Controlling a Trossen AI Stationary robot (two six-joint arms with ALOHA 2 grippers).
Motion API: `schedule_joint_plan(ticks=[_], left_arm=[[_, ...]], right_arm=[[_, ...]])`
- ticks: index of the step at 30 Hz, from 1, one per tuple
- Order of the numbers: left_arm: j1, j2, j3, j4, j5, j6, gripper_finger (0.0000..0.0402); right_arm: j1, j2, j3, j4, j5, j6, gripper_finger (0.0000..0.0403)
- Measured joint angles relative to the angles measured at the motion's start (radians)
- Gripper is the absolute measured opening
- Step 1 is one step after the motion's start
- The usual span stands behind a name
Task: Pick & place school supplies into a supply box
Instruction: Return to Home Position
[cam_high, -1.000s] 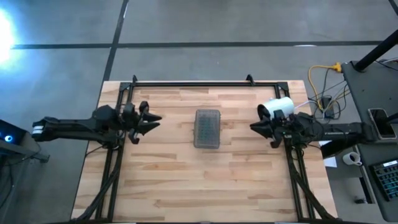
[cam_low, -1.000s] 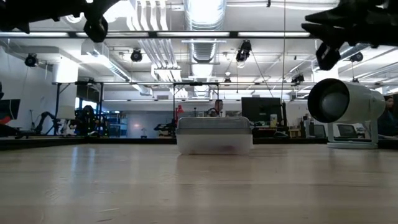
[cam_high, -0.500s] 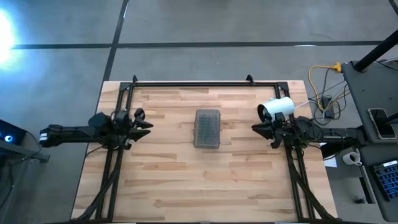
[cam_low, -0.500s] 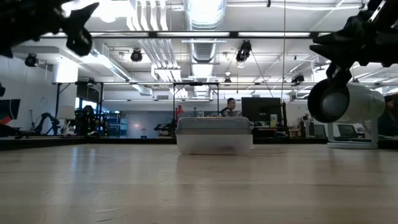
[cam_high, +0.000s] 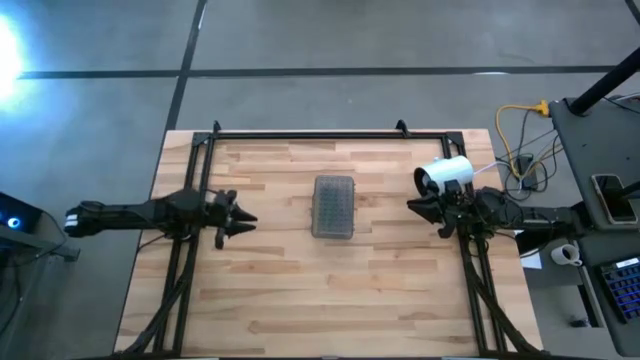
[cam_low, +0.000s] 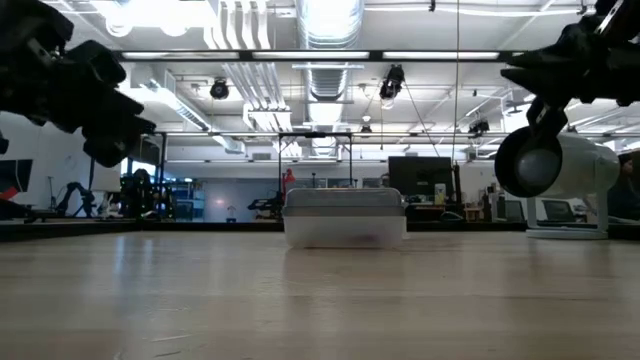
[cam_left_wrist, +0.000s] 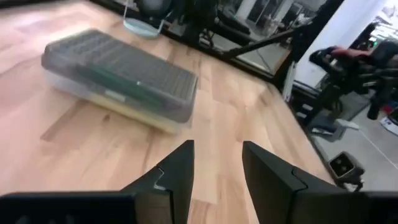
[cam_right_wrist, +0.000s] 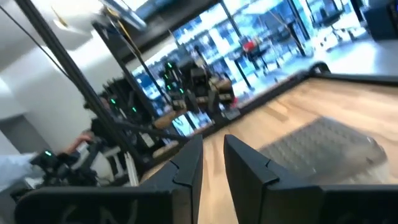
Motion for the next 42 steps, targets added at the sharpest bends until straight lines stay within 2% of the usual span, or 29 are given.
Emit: schedule_joint_plan(ticks=[7, 16, 27, 42], left_arm=[[0.0, -0.176, -0.009, 0.034, 0.003, 0.0, 0.012], [-0.005, -0.172, -0.022, 0.063, 0.001, 0.0, 0.012], [-0.005, -0.017, -0.024, 0.065, 0.001, -0.001, 0.012], [-0.005, 0.197, -0.024, 0.066, 0.001, 0.0, 0.012]], right_arm=[[0.0, -0.026, 0.0, 0.027, -0.002, 0.0, 0.0059], [0.008, -0.025, 0.0, 0.027, -0.005, 0.0, 0.0059], [0.105, -0.025, 0.0, 0.028, -0.006, 0.0, 0.0059], [0.08, -0.025, 0.0, 0.028, -0.007, 0.0, 0.0059]])
